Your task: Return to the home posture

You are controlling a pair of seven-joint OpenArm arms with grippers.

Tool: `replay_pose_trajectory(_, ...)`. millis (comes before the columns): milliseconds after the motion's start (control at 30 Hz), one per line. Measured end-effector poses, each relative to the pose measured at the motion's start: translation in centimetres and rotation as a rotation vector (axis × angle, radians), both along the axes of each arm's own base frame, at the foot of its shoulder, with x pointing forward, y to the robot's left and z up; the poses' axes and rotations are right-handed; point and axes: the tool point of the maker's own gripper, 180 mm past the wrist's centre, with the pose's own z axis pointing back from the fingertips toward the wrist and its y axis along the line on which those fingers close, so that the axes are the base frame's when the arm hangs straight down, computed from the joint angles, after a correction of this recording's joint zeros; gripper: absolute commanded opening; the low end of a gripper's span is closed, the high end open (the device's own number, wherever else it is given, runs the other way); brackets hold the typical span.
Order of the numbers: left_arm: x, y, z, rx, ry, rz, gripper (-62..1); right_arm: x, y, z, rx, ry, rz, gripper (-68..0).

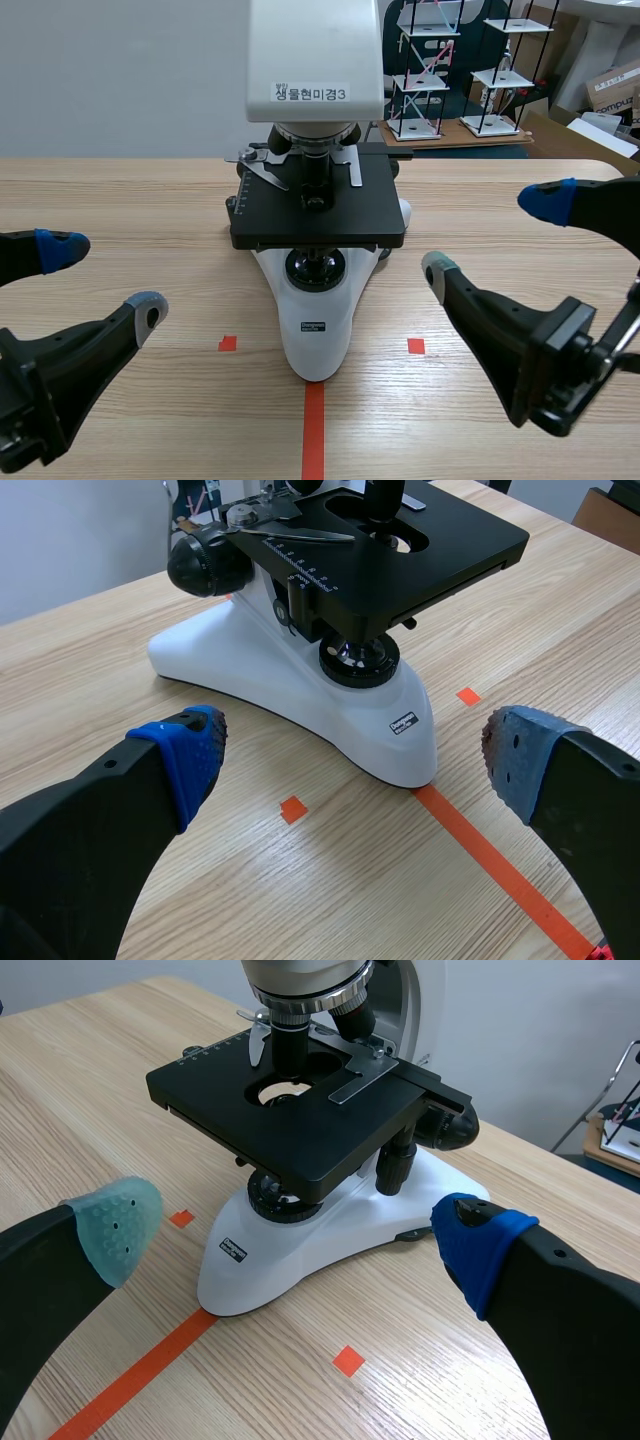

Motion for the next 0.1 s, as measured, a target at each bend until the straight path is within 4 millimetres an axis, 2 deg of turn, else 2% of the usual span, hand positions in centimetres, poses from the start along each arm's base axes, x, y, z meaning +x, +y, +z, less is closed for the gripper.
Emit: replay_pose_trajectory(100,0.0,0.0,0.0,0.0,0.0,0.0,-6.9,0.0,0.0,0.01,0.0,0.0,0.0,-8.5)
